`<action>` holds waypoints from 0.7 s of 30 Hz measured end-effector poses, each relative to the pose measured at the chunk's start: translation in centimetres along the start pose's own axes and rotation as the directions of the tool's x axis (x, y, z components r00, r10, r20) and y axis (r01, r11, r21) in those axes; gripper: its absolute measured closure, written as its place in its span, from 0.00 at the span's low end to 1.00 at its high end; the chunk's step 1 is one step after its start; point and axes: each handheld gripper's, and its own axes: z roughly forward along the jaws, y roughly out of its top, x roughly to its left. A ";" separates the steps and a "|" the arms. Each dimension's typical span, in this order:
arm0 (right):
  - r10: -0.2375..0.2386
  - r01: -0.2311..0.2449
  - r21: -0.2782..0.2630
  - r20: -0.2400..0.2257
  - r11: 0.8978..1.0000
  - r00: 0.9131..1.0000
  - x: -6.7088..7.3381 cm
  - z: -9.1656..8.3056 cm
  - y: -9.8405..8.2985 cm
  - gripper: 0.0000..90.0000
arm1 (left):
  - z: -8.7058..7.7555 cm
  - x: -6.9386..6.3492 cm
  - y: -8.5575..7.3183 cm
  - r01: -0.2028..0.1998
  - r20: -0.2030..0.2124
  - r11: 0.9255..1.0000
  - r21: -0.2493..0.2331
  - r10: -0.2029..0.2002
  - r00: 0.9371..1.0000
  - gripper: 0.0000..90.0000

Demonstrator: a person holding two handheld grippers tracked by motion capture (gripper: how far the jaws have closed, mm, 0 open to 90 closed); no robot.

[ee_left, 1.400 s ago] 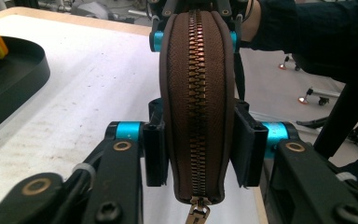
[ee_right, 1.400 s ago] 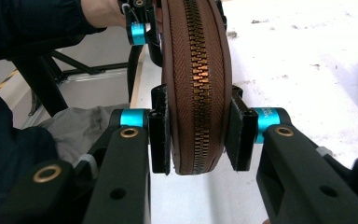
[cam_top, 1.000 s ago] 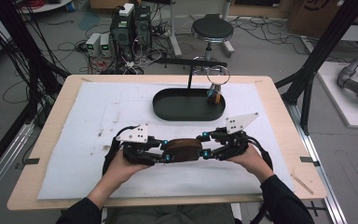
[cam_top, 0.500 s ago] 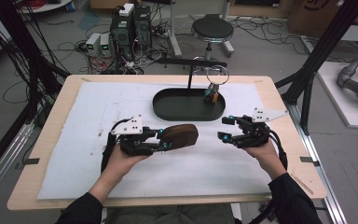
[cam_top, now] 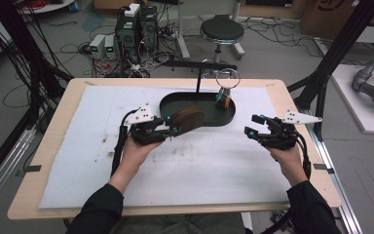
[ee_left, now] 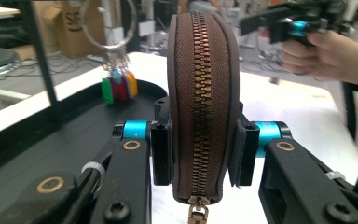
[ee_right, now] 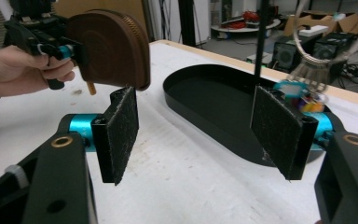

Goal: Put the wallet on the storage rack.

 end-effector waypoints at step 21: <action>0.031 -0.030 -0.016 0.072 0.999 0.997 -0.9 -0.7 -0.5 0.36 | 4.6 4.4 -1.1 0.078 -0.154 0.997 0.014 -0.075 0.985 0.75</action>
